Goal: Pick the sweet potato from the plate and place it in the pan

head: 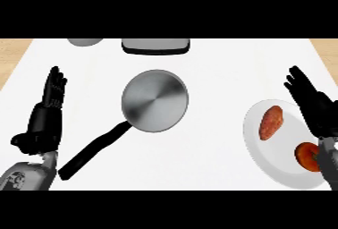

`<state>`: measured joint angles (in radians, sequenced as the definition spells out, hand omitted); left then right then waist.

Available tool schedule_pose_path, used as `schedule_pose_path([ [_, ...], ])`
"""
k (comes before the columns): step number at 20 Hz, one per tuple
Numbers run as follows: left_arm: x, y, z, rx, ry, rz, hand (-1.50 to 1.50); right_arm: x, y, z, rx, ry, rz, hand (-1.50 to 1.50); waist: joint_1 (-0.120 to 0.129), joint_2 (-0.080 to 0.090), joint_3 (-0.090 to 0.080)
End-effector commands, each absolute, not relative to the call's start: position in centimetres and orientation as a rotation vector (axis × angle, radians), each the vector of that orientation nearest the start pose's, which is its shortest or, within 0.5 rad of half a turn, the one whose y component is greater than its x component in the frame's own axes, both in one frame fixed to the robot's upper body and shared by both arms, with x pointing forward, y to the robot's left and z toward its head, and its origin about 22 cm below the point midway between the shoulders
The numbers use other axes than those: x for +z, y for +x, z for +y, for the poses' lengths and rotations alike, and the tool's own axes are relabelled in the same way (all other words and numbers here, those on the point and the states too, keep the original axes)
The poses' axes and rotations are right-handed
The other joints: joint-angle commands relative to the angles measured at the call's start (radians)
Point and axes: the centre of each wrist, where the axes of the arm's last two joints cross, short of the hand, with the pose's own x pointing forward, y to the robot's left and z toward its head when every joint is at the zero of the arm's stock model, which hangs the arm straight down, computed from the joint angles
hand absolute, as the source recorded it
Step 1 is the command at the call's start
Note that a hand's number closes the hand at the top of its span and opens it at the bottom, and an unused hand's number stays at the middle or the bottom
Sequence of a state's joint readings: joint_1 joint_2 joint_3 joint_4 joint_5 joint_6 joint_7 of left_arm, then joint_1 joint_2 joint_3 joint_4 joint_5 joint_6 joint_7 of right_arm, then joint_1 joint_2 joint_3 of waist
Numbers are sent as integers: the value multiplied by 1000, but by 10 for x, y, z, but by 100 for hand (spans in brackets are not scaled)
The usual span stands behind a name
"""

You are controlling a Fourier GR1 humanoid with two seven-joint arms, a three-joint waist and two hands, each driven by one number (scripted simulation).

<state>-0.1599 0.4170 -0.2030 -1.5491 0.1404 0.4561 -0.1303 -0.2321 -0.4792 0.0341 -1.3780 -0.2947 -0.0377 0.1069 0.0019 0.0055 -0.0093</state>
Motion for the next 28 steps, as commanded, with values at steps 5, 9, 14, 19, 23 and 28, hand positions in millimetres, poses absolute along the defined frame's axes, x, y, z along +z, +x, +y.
schedule_pose_path([
  [5,10,250,284,-201,428,-1525,0,67,305,-369,-529,-555,-1520,-150,-11,0,12],
  [9,-7,235,291,-192,412,-1414,0,26,262,-421,-792,-913,-1132,-150,-69,0,4],
  [14,-16,221,282,-241,381,-1372,0,-16,224,-375,-731,-998,-917,-150,-31,-13,2],
  [19,-2,218,298,-258,348,-1367,0,18,208,-392,-398,-1039,-772,-150,-14,-12,0],
  [23,7,226,283,-259,344,-1379,0,75,224,-375,-245,-935,-741,-150,-9,-10,5],
  [28,9,228,297,-262,357,-1384,0,135,256,-361,-134,-821,-719,-150,7,-6,7],
])
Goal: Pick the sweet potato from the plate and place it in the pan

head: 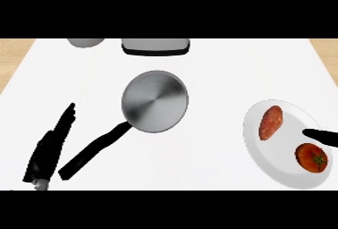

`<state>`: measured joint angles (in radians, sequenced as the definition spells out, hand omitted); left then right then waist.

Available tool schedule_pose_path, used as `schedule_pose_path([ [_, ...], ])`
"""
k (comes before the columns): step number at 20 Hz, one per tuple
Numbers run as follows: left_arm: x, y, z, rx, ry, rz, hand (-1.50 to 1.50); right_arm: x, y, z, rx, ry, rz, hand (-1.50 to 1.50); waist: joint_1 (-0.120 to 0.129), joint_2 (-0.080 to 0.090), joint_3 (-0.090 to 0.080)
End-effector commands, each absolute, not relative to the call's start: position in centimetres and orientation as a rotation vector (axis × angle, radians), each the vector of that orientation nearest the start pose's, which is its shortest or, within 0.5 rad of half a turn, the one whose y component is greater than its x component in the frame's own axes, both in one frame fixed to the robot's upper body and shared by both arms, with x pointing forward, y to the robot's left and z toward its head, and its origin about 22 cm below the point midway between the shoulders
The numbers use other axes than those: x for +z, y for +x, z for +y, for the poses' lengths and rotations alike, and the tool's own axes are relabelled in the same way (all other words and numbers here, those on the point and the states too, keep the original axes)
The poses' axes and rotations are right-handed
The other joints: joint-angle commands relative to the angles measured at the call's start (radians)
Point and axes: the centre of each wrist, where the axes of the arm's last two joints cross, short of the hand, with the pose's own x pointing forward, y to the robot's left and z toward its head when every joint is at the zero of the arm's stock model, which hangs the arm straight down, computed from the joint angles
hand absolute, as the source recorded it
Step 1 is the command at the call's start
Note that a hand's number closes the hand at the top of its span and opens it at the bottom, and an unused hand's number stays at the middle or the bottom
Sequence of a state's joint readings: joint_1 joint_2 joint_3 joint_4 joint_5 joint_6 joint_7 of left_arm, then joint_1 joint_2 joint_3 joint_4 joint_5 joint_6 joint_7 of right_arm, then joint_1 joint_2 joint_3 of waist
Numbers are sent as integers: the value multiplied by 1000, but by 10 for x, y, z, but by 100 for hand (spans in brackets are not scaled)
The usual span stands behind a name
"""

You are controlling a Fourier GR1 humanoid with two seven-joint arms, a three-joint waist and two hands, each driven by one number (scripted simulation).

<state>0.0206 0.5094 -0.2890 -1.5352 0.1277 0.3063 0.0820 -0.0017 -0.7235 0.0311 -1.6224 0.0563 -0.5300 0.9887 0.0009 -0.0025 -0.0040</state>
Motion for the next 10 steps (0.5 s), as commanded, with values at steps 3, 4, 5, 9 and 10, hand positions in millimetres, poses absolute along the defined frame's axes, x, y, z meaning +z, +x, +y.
schedule_pose_path([
  [3,2,228,279,-272,336,-1398,0,146,277,-350,-110,-769,-699,-150,14,4,3],
  [4,-7,220,274,-281,331,-1371,0,153,279,-348,-102,-783,-681,-150,13,3,3],
  [5,5,225,283,-259,326,-1376,0,160,272,-355,-90,-761,-650,-150,7,1,3],
  [9,4,232,267,-266,330,-1407,0,141,304,-348,-78,-698,-590,-150,23,7,4],
  [10,-2,241,274,-266,322,-1404,0,148,310,-339,-60,-684,-569,-150,21,8,3],
])
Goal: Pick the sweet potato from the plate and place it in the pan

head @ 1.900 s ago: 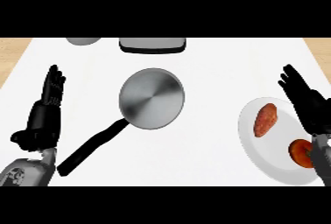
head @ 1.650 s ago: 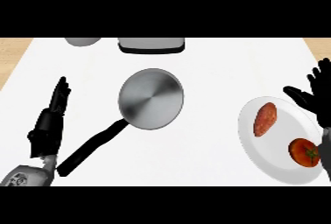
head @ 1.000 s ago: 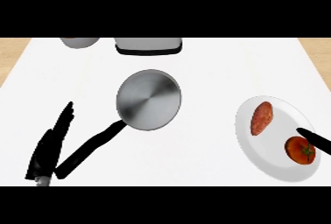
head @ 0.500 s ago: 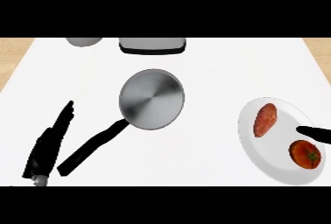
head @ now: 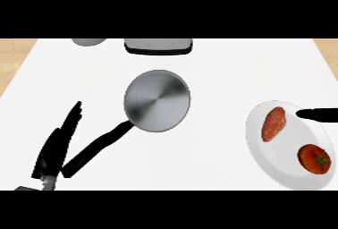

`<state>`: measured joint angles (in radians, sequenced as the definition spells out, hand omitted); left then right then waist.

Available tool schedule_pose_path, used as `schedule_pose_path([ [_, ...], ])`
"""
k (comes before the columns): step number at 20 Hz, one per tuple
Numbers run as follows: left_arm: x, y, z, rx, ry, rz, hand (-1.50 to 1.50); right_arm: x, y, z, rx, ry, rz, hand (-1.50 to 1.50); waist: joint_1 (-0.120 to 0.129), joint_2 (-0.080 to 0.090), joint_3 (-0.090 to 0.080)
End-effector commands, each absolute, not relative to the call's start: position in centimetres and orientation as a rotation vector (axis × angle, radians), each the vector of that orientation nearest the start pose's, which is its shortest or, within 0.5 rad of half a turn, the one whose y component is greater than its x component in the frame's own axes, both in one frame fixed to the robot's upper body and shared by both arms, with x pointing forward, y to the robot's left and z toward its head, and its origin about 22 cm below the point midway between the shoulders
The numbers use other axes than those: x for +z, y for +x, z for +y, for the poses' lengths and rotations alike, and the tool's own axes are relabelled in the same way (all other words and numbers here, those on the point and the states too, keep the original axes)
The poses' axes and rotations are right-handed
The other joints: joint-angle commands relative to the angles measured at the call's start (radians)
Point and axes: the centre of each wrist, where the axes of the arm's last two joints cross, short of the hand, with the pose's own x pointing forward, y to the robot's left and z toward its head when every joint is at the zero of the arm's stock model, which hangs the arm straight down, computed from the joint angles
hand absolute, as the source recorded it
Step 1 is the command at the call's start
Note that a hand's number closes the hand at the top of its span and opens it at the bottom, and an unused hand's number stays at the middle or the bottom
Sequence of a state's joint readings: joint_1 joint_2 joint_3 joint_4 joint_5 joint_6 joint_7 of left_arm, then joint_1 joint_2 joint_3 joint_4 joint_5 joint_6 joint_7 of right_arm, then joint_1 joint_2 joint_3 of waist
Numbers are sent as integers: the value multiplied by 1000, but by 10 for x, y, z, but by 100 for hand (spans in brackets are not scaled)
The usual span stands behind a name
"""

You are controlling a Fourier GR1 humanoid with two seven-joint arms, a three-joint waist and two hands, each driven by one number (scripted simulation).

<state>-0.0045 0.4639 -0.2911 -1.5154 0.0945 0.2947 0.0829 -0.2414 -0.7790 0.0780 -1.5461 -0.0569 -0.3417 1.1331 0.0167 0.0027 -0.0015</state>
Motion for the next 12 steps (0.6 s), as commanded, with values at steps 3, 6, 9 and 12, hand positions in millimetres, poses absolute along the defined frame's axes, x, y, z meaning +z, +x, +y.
schedule_pose_path([
  [3,10,242,291,-284,330,-1381,0,154,319,-337,-10,-658,-547,-150,0,0,0],
  [6,-2,220,278,-286,331,-1398,0,149,325,-348,37,-638,-462,-150,10,-1,1],
  [9,11,229,277,-283,325,-1399,0,131,333,-345,118,-607,-389,-150,14,2,1],
  [12,8,223,279,-287,324,-1393,0,133,347,-354,103,-574,-326,-150,24,4,1],
])
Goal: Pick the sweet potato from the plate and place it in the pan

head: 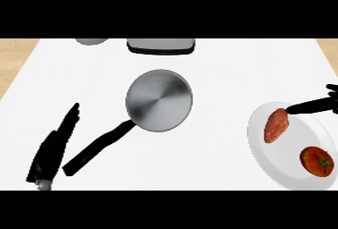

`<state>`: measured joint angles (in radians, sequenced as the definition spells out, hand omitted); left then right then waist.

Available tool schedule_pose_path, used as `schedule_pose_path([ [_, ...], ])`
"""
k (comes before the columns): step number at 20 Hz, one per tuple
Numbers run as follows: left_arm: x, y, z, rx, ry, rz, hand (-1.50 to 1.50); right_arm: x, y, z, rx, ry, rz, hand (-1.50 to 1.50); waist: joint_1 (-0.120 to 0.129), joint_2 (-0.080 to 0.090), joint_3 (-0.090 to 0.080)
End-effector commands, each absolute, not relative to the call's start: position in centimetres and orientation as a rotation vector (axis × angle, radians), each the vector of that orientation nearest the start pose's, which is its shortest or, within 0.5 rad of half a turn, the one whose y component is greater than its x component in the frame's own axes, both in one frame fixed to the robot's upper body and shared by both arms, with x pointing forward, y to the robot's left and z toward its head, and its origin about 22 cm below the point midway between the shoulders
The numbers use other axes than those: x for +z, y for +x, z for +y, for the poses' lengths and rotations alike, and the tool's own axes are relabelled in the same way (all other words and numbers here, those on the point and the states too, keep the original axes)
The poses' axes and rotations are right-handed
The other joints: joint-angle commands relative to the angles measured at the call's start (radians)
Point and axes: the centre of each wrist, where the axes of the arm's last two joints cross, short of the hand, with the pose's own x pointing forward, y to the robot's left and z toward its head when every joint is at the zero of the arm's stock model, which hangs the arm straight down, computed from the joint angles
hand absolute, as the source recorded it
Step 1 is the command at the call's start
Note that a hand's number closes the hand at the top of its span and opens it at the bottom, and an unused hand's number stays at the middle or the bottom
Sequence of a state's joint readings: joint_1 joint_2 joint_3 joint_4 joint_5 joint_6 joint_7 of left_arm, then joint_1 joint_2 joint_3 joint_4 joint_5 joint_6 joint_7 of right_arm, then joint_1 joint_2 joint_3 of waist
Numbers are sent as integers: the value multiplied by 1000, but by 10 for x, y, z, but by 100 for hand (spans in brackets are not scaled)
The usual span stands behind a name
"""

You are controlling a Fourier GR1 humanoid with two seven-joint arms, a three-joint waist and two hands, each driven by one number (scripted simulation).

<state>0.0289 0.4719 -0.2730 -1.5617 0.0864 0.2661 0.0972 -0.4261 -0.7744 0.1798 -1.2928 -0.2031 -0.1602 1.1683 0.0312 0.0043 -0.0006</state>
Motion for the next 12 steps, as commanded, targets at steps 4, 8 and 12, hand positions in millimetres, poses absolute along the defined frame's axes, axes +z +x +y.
schedule_pose_path([
  [4,4,227,271,-253,321,-1397,0,135,357,-339,157,-547,-287,-150,-8,-1,0],
  [8,6,221,285,-264,331,-1375,0,121,368,-334,160,-511,-295,-150,-11,-3,0],
  [12,5,229,289,-265,322,-1396,0,109,374,-317,185,-526,-223,-150,-18,-4,-1],
])
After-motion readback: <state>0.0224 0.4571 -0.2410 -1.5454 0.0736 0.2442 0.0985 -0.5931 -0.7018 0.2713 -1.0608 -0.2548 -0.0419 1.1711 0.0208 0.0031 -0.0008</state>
